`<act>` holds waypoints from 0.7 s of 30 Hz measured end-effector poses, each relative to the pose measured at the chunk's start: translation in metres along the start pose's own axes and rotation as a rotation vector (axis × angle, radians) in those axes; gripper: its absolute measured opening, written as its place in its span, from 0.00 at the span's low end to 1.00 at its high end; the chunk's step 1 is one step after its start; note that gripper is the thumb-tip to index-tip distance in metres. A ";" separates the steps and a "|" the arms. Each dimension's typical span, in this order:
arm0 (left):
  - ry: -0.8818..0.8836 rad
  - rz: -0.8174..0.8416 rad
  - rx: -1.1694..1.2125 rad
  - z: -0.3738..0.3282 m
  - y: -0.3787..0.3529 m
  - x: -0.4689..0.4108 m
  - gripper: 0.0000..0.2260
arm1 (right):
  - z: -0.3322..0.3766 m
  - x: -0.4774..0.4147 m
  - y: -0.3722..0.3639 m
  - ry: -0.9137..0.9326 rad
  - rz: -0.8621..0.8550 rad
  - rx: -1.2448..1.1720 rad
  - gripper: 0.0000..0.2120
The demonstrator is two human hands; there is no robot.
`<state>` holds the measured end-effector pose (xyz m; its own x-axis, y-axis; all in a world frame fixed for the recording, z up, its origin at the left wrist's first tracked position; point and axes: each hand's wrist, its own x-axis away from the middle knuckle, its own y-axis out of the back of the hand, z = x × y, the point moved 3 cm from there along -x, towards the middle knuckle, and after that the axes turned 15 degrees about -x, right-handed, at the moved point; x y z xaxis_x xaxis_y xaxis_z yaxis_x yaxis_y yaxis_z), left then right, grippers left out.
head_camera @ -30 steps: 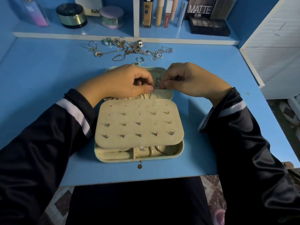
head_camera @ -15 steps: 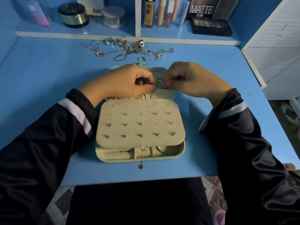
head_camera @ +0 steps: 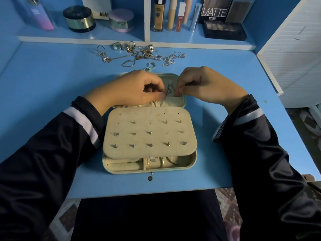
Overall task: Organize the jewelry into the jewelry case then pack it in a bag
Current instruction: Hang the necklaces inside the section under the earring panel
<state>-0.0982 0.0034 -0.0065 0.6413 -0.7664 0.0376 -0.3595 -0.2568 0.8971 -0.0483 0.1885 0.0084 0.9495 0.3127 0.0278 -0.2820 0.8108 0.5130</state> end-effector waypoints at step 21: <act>-0.057 -0.311 -0.015 0.001 0.016 -0.015 0.04 | -0.019 -0.018 0.016 0.016 -0.274 -0.280 0.04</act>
<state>-0.1142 0.0100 0.0073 0.6796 -0.6846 -0.2637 -0.1418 -0.4752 0.8684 -0.0726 0.2054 -0.0002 0.9931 0.0716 -0.0927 -0.0469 0.9684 0.2451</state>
